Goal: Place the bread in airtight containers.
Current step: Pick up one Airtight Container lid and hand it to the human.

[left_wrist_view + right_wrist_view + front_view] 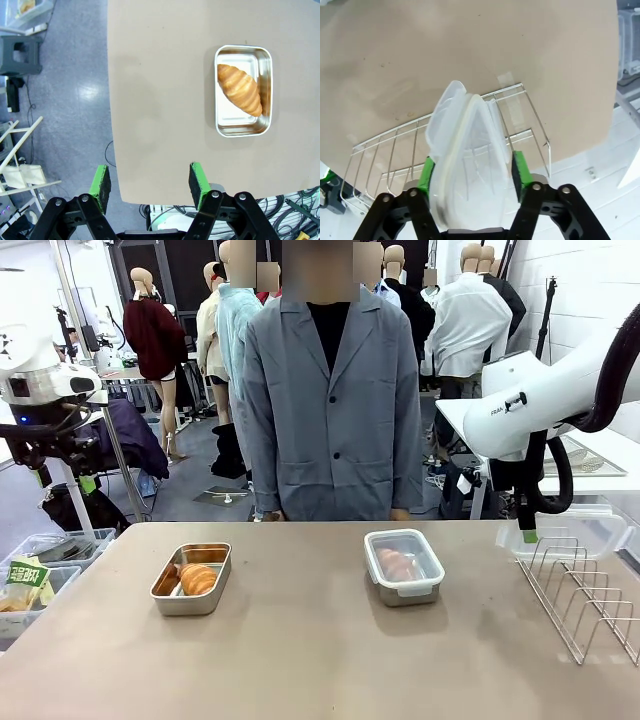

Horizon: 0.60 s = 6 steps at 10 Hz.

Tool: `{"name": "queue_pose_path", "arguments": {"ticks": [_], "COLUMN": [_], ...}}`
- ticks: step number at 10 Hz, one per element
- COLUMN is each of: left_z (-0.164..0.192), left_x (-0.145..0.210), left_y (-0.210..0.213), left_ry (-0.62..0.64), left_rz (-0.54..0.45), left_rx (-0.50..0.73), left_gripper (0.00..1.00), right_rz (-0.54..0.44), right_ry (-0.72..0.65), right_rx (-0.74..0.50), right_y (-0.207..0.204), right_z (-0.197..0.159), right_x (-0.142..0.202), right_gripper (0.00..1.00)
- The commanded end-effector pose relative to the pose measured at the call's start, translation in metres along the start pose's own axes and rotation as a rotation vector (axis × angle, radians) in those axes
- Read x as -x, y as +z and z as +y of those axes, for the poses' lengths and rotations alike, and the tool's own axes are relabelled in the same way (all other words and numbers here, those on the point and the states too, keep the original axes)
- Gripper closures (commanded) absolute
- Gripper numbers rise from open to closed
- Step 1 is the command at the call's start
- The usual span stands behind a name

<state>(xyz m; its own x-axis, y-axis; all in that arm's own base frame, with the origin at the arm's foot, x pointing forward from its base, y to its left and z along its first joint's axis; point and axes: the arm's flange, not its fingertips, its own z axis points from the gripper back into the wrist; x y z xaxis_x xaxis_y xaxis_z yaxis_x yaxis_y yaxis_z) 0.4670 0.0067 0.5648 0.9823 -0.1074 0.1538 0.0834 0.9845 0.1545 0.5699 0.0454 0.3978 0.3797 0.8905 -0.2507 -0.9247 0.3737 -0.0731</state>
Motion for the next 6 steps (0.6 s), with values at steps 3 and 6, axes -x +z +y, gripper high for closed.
{"name": "queue_pose_path", "arguments": {"ticks": [3, 6], "left_z": [-0.0003, -0.0003], "left_x": [0.0005, 0.0005], "left_y": [-0.0002, -0.0002], "left_ry": [0.017, 0.017], "left_rz": [-0.011, -0.011], "left_rx": [-0.012, -0.012], "left_gripper": [0.19, 0.19], "right_rz": [0.023, 0.026], "right_ry": [-0.042, -0.041], "right_rx": [0.055, 0.086], "right_y": [0.0010, 0.0079], "right_z": [-0.0003, 0.0036], "right_x": [-0.0006, -0.0019], "right_gripper": [1.00, 1.00]}}
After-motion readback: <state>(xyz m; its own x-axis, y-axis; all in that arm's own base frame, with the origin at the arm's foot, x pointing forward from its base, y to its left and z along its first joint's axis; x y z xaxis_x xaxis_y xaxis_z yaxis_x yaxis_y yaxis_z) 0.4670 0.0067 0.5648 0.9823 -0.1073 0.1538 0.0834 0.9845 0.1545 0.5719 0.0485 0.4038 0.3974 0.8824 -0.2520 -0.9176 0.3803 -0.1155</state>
